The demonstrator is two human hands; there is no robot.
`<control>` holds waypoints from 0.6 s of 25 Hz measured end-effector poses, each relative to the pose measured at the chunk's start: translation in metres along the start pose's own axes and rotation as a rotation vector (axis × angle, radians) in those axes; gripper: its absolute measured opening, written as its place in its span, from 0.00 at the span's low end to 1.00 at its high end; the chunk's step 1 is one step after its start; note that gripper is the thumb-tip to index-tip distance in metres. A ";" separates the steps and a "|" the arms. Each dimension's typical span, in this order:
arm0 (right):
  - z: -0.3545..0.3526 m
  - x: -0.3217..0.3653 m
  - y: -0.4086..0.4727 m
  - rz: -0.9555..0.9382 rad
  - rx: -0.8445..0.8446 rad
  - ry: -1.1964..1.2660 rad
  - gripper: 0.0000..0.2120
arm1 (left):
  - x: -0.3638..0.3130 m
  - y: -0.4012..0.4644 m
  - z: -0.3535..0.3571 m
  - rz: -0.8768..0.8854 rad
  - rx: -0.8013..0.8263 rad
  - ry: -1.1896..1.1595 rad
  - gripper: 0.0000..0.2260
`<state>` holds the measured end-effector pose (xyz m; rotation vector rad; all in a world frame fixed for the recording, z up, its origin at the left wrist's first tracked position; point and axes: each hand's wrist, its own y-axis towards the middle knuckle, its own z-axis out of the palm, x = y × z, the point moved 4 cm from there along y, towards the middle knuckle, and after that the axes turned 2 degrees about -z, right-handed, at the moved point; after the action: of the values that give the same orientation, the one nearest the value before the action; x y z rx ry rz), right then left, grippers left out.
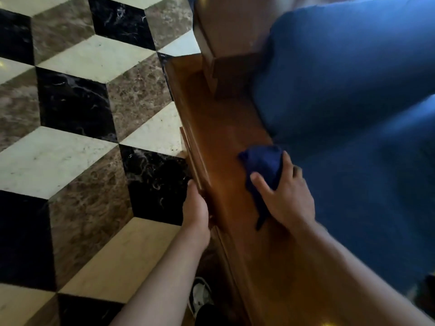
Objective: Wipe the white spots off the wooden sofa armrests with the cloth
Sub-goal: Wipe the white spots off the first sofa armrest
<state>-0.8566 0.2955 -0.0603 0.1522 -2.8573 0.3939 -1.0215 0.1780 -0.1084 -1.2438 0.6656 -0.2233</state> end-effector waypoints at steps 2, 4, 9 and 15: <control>-0.005 0.006 0.039 0.161 0.113 0.282 0.46 | 0.023 -0.012 -0.003 -0.025 -0.013 0.025 0.33; -0.007 0.012 0.065 0.209 0.237 0.566 0.40 | 0.040 -0.019 -0.009 0.004 -0.031 0.053 0.33; 0.005 -0.098 -0.039 0.275 0.323 0.614 0.26 | 0.088 -0.042 -0.024 0.030 -0.051 0.109 0.33; 0.011 -0.238 -0.232 0.350 0.346 0.548 0.28 | 0.174 -0.094 -0.041 0.013 -0.167 0.107 0.30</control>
<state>-0.5985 0.0862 -0.0744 -0.3472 -2.2498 0.8492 -0.8893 0.0274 -0.0879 -1.3945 0.7969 -0.2280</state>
